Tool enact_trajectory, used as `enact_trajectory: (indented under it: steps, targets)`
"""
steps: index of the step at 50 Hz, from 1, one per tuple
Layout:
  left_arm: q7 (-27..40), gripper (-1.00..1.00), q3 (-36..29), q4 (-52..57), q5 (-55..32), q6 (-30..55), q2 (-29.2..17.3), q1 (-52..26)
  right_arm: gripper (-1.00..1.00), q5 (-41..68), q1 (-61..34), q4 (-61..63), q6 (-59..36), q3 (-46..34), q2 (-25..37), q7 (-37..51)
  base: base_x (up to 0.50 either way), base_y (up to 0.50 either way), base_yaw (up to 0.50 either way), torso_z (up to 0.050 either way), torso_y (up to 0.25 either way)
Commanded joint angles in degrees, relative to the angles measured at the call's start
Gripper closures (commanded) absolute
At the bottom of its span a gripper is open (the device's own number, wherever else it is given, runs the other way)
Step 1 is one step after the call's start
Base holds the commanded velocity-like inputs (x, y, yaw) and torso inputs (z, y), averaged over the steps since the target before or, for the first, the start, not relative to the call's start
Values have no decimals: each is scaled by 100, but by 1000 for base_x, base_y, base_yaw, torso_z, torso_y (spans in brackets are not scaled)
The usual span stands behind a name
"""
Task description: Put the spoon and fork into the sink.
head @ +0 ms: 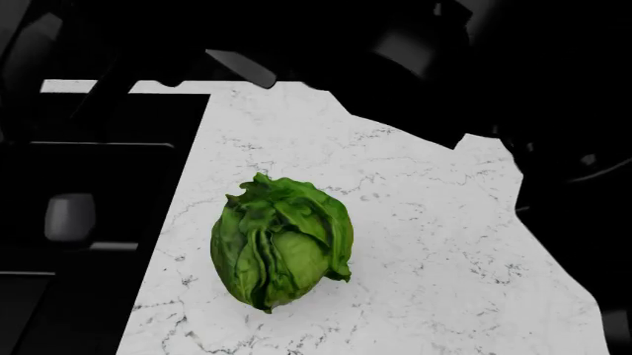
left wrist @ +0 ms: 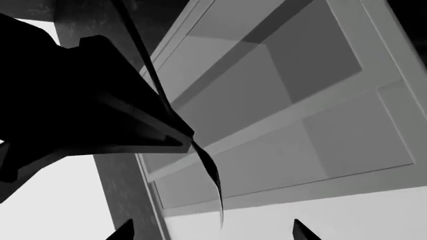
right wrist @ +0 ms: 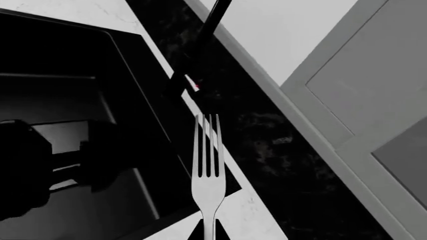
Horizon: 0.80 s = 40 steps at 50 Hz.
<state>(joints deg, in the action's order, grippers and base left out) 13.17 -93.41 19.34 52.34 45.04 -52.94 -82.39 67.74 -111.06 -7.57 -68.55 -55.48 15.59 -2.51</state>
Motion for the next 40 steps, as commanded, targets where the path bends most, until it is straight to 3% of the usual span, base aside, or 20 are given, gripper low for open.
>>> enact_trajectory:
  steps: [1,40]
  targets:
    - [-210,-100,99,127,189,-67,79,-20,100,-112,13,-23,73,86,-110,-126,0,0,0,0,0]
    - [-201,-100,150,-415,130,-100,504,21,100,159,153,296,81,190,-27,53,0,0,0,0,0]
